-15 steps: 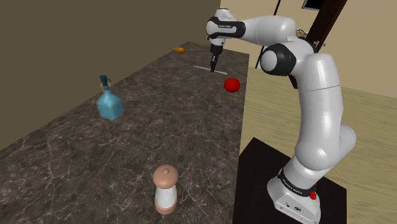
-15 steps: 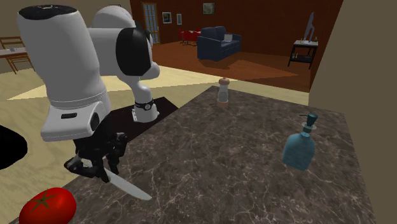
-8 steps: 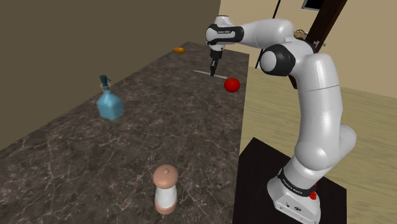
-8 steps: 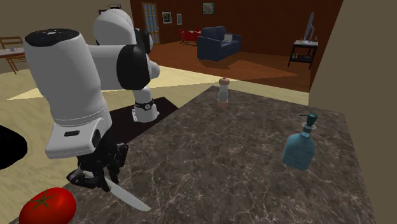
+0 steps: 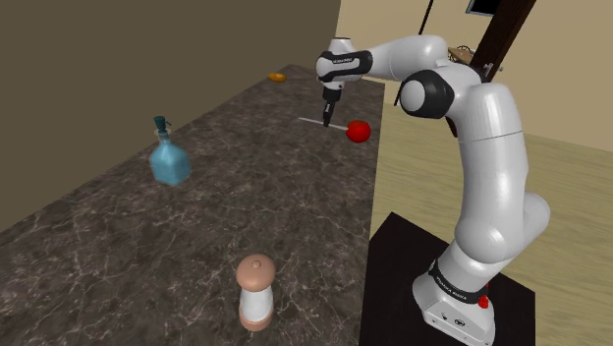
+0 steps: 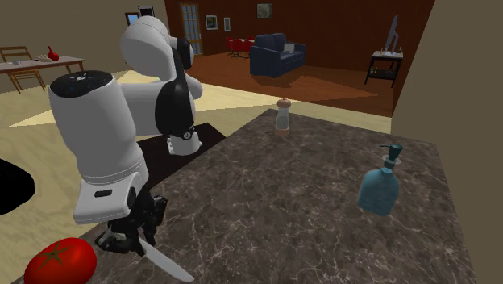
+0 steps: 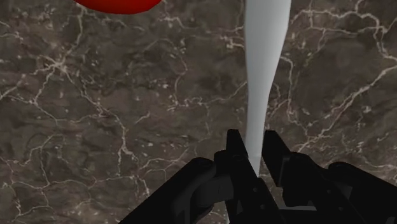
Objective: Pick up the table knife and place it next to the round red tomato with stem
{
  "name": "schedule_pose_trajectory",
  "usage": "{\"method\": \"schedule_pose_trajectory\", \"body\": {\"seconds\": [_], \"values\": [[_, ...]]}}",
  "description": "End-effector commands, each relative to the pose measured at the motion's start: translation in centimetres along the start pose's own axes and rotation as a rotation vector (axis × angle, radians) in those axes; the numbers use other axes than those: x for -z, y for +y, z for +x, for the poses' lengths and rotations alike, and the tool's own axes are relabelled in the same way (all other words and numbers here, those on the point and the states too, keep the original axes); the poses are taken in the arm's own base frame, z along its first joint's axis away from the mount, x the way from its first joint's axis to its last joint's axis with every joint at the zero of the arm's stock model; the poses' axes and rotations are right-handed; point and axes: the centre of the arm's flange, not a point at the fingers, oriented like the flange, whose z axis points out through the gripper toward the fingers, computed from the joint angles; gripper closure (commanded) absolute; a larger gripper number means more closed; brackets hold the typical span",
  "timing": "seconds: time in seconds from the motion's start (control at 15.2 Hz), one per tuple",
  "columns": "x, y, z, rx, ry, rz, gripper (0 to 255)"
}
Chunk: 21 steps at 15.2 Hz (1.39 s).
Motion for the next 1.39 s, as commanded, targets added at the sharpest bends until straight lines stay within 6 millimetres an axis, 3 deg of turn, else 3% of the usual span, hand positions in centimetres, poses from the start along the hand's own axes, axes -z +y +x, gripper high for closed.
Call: {"method": "schedule_pose_trajectory", "body": {"seconds": [0.0,0.92,1.32], "values": [[-1.0,0.0,0.0,0.000,0.000,0.000,255],[-8.4,-0.1,0.0,0.000,0.000,0.000,255],[-8.4,-0.1,0.0,0.000,0.000,0.000,255]]}}
